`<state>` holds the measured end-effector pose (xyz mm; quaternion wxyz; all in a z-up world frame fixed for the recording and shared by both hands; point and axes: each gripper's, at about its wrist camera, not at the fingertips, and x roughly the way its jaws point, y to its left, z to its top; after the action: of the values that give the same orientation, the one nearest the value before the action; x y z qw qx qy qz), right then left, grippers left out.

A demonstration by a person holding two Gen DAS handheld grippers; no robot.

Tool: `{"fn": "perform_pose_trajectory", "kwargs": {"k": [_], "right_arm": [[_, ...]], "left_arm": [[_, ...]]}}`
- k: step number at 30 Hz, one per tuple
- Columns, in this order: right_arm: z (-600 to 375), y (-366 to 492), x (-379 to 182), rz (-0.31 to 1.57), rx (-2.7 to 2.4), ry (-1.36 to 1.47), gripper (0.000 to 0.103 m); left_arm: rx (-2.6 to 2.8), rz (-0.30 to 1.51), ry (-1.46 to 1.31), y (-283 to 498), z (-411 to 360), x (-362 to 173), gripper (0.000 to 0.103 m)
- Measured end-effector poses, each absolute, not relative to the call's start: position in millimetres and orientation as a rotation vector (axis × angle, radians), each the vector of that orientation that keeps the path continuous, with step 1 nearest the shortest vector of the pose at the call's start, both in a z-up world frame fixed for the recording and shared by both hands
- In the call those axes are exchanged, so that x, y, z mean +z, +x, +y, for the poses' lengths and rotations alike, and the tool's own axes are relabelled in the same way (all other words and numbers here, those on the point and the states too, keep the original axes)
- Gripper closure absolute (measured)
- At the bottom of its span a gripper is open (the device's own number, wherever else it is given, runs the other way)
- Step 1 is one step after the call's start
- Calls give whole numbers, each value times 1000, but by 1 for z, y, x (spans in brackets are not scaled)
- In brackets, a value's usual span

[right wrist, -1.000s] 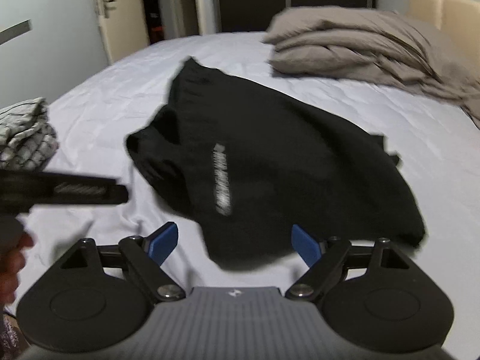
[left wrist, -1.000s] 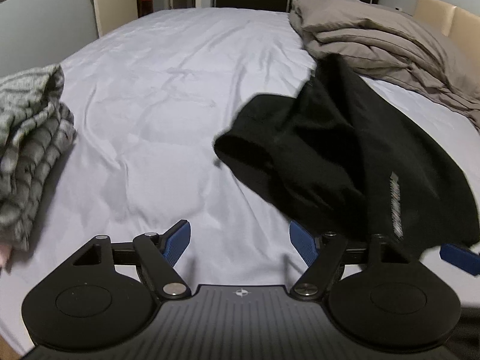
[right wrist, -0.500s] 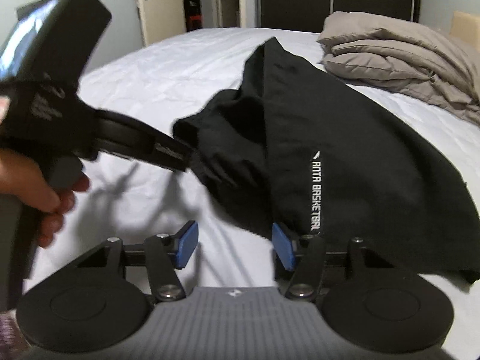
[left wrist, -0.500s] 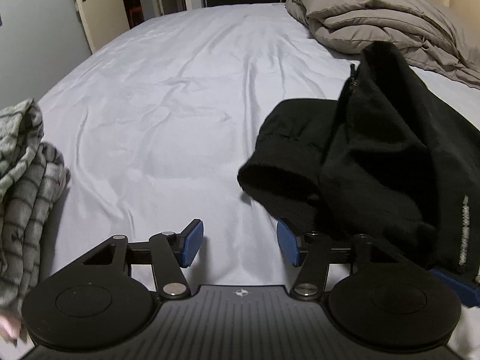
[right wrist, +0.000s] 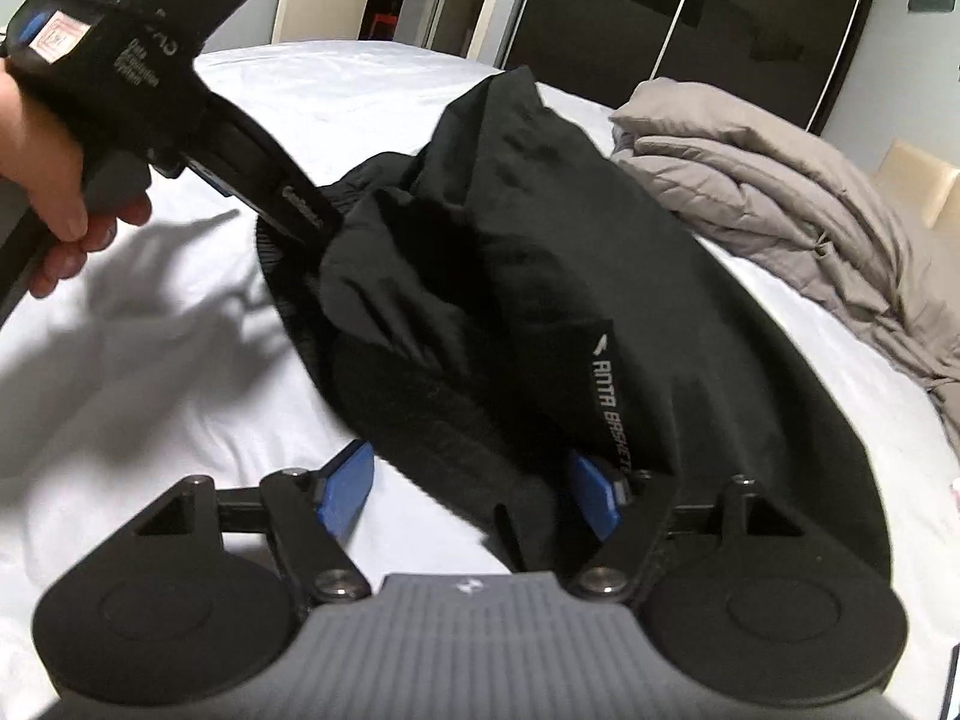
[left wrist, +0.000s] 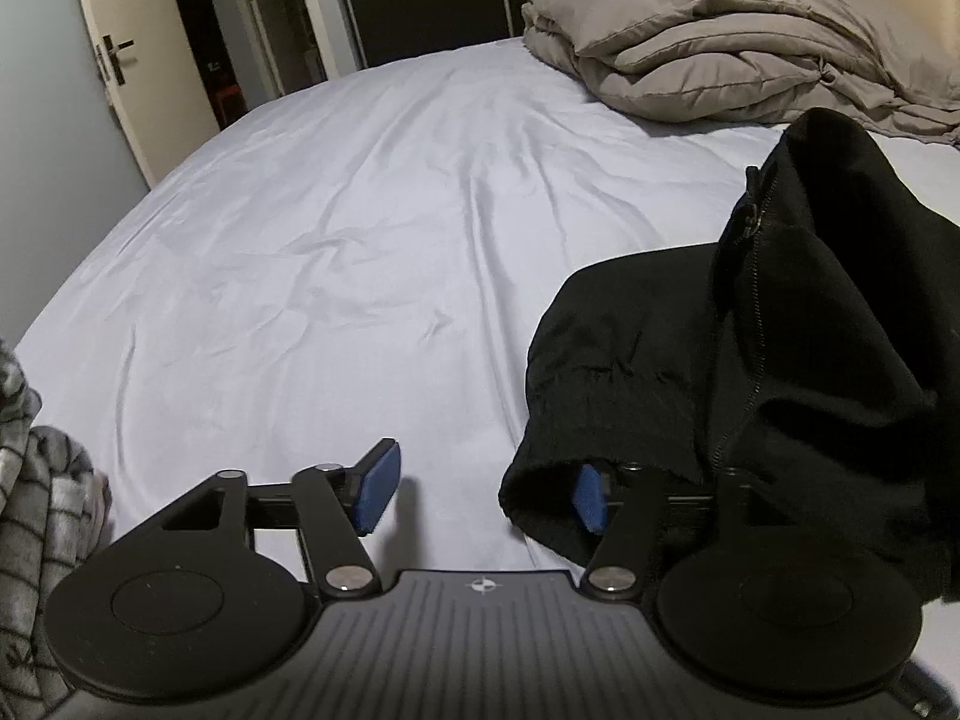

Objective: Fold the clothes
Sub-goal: 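Grasp the black pants waistband with the right gripper while the left gripper grasps the hem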

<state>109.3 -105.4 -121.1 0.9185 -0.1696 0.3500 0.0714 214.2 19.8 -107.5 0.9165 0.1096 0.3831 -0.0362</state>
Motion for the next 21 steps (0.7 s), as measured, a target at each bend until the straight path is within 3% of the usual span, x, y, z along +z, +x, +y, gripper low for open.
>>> {"fn": "perform_pose_trajectory", "kwargs": {"k": [6, 7, 9, 10, 12, 14, 21], "right_arm": [[-120, 109, -114, 715, 123, -358, 72], [-122, 110, -113, 717, 120, -352, 78], [-126, 113, -111, 723, 113, -341, 83], [-129, 114, -108, 724, 108, -329, 86], [-133, 113, -103, 726, 94, -300, 87], [-137, 111, -98, 726, 82, -278, 88], [-158, 101, -75, 712, -5, -268, 91]], "left_arm": [[-86, 744, 234, 213, 19, -110, 55], [-86, 736, 234, 213, 18, -111, 57], [-121, 748, 191, 216, 21, -108, 76], [-138, 760, 166, 217, 22, -107, 79], [-141, 771, 138, 217, 25, -101, 92], [-149, 768, 130, 213, 27, -95, 96], [-125, 733, 136, 186, 34, -66, 100]]}}
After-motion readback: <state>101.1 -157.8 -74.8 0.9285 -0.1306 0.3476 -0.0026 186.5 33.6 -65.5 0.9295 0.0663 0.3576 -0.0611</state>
